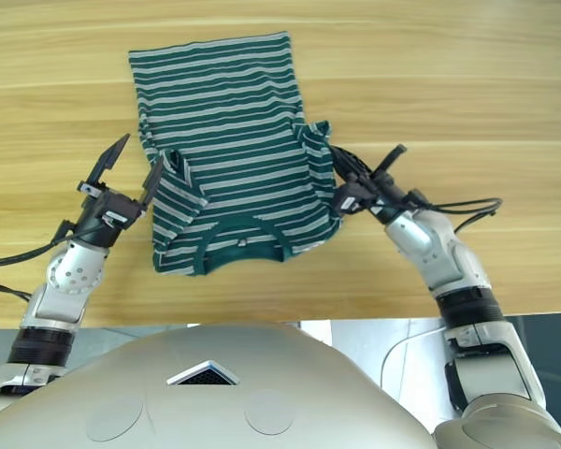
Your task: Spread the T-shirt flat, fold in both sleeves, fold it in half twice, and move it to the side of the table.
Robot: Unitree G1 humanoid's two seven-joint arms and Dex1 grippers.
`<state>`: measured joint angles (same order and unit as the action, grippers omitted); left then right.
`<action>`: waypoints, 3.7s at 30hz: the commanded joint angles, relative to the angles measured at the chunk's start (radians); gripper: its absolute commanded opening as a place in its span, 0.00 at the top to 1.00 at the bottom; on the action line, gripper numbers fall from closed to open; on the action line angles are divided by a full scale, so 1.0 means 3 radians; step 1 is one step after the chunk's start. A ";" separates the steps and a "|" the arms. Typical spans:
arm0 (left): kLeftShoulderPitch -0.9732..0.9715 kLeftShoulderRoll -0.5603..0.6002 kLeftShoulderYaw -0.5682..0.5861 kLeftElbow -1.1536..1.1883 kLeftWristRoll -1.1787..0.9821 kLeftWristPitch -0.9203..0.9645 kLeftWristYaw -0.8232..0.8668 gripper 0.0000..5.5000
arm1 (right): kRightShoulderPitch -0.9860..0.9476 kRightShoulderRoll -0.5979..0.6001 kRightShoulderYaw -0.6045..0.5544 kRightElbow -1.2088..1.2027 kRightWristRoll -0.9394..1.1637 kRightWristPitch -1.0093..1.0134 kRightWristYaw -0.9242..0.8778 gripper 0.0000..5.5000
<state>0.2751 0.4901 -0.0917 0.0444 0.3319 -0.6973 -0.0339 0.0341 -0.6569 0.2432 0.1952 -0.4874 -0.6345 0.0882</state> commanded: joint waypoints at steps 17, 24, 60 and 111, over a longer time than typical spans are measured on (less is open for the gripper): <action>-0.0134 -0.0100 -0.0060 0.0234 0.0030 -0.0083 -0.0082 0.52 | 0.0003 0.0196 0.0228 -0.0151 -0.0118 0.0074 0.0410 0.99; -0.0161 -0.0092 -0.0073 0.0270 0.0045 -0.0097 -0.0094 0.52 | -0.0071 0.0197 0.0284 0.0016 -0.0167 0.0037 0.0429 0.86; -0.0223 0.0264 -0.0917 0.0757 0.0868 0.0091 -0.0459 0.52 | -0.1371 0.0834 0.0240 0.1521 -0.0252 0.0175 -0.0253 0.45; -0.0279 0.0510 0.0042 -0.0413 -0.0483 -0.0301 -0.0430 0.52 | 0.0325 -0.0021 0.0239 -0.0140 0.0317 0.0176 0.0568 0.45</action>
<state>0.2131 0.6537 -0.1116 -0.0558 0.2390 -0.7822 -0.1600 0.1959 -0.6808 0.3117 0.0975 -0.3450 -0.6005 0.2646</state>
